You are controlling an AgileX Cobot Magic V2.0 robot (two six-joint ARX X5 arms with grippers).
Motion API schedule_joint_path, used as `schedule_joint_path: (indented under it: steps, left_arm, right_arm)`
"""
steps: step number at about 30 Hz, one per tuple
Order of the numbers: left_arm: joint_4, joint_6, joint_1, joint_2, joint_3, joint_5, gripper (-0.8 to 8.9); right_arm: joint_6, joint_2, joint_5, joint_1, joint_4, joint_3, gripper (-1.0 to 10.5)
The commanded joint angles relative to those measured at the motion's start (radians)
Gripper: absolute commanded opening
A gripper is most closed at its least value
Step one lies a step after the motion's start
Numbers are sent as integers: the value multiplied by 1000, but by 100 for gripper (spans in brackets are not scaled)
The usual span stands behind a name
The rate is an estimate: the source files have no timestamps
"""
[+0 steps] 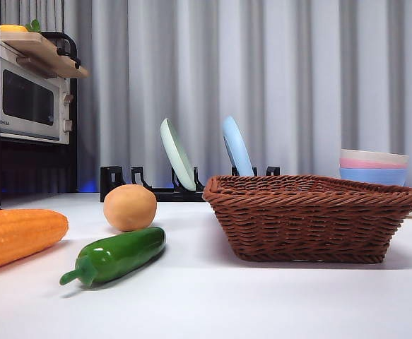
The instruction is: Pick up the basket,pick up the corn from the table,pick up the potato from the table,pick up the cucumber from the table,put all items into the basket
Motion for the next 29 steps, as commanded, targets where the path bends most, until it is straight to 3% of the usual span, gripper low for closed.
schedule_joint_path:
  steps: [1, 4, 9, 17, 25, 29]
  left_arm:
    - [13, -100, 1, -2, -16, 45, -3]
    - [13, -169, 1, -2, -16, 98, -4]
    - [3, -179, 1, -2, -8, 173, -6]
    - [-128, -163, 1, 36, 124, 175, -7]
    - [-136, -164, 1, 211, 307, 178, -7]
    - [-140, -162, 1, 351, 406, 241, -7]
  right_arm:
    - [202, 1, -1, 1, -9, -10, 1]
    - [275, 1, -1, 0, -9, -10, 1]
    - [278, 3, -1, 0, -6, 3, -10]
    - [276, 126, 5, 0, -6, 109, -10]
    - [186, 403, -4, 0, -6, 293, -9]
    - [140, 548, -47, 0, -7, 399, -8]
